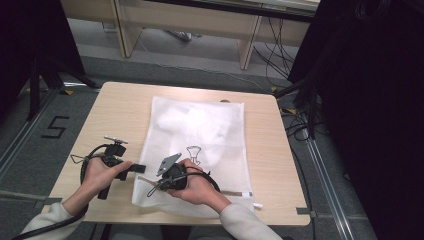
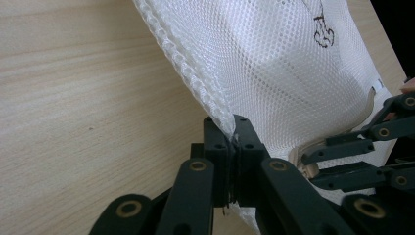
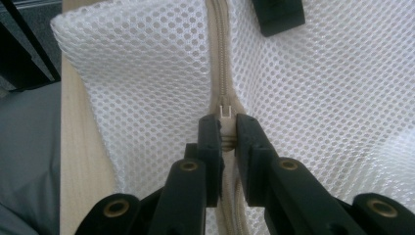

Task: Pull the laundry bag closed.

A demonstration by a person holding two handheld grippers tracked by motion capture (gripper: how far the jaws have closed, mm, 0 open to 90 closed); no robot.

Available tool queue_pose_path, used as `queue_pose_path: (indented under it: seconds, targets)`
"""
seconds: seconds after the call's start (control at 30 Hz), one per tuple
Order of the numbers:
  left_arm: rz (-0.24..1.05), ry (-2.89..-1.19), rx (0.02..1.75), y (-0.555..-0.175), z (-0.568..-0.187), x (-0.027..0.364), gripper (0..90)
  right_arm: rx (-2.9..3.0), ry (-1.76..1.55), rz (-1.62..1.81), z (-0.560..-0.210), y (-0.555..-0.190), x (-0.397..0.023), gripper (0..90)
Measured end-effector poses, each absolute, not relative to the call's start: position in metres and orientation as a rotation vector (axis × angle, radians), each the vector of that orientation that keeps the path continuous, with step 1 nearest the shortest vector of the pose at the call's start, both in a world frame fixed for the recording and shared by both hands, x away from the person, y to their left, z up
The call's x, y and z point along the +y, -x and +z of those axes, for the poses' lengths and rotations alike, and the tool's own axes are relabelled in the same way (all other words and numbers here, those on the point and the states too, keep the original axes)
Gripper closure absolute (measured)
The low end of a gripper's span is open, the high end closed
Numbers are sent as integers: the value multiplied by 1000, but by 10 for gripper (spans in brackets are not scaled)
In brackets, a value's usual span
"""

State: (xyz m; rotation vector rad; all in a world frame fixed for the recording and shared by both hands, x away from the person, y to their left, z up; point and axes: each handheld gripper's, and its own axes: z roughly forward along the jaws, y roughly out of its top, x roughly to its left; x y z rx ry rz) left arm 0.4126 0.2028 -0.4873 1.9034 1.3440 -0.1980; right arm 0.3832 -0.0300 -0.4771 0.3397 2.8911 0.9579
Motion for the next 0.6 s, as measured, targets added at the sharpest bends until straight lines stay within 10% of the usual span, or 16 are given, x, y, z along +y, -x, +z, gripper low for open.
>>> queue_pose_path:
  seconds: [0.6]
  targets:
    - [-193,-1910,1325,-412,-488,202,861,2887,-324,971,-475,-384,-37,824]
